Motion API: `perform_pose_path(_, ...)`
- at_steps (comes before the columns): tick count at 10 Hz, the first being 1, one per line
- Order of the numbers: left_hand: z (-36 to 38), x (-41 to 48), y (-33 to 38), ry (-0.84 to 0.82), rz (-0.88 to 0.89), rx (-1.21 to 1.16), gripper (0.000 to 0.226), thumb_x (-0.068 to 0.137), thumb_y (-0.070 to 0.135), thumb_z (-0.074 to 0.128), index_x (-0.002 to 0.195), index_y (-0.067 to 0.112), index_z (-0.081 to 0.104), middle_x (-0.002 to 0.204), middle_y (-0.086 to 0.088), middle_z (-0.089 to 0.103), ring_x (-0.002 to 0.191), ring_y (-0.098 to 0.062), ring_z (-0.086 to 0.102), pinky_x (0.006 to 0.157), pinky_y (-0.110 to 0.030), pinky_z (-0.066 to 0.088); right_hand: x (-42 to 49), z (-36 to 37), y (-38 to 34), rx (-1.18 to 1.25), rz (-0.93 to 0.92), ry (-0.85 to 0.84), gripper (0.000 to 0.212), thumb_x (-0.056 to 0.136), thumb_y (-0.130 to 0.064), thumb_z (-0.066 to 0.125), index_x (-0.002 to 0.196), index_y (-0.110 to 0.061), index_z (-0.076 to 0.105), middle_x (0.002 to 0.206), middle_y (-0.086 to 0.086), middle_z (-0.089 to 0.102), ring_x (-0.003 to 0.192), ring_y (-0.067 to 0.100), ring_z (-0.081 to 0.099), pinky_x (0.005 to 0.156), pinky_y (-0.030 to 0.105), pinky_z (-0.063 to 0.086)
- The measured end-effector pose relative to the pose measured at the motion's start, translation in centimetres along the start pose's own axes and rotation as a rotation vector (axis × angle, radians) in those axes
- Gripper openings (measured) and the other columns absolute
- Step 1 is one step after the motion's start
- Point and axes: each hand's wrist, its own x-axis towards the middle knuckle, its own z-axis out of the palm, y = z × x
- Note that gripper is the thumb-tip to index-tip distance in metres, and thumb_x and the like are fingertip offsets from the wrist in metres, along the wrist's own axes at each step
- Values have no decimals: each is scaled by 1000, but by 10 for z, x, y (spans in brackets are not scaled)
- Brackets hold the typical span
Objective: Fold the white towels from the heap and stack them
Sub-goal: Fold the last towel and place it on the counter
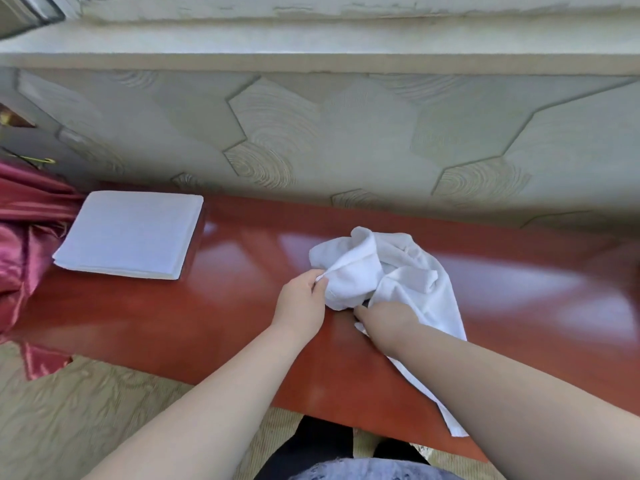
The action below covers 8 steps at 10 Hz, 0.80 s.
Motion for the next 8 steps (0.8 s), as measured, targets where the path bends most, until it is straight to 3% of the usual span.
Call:
perform_pose_path(1,-2,8,-2,-37,6,-8,26,107,27,48,96,18,70,84,4,69,80,-17,59,73,-32,48,-7,-25,0,-92,-51,22,23,105,-38,40,93,-31,59,79,-11,50,72,18,51,55,24,32)
perform_pose_path(2,-11,11,15,-81,26,-32,35,107,26,48,73,16,53,63,9,44,60,-11,38,60,-34,35,-19,-53,-9,48,-117,282,22,102,-32,45,87,-24,60,73,-8,50,68,22,52,56,36,46)
perform_pose_path(3,-17,14,40,-176,37,-66,38,108,27,49,71,18,54,60,13,43,58,-7,36,59,-32,33,-26,-82,-8,62,-225,673,19,93,-31,59,79,-20,65,87,-3,61,82,23,56,70,35,48)
perform_pose_path(4,-24,12,73,-280,70,-173,30,108,25,51,85,18,70,78,-12,66,70,-11,52,68,-35,46,-40,-118,-13,67,-258,693,26,99,-41,52,92,-20,66,89,-7,63,86,22,56,74,37,42)
perform_pose_path(5,-35,5,102,-282,136,-269,27,108,16,49,92,17,72,79,-3,67,70,-10,54,63,-24,45,-53,-146,-10,113,-261,693,22,103,-40,57,100,-21,69,85,-7,69,78,18,59,72,31,30)
perform_pose_path(6,-44,2,116,-233,192,-179,29,109,21,48,93,23,72,73,16,67,68,-5,57,62,-23,45,-63,-156,-7,77,-298,737,19,101,-38,63,104,-22,72,89,-4,73,80,22,65,70,30,31)
perform_pose_path(7,-50,-2,123,-192,243,-104,28,109,27,50,97,22,76,74,18,70,67,5,60,64,-21,45,-67,-162,-5,60,-319,762,19,98,-41,63,100,-24,73,85,-5,71,77,23,66,67,32,37)
perform_pose_path(8,-54,-8,128,-129,294,-77,28,109,27,53,98,21,79,86,10,76,81,-2,66,73,-27,51,-73,-167,-9,71,-311,758,19,96,-41,64,97,-25,73,85,-6,71,80,22,67,70,34,44)
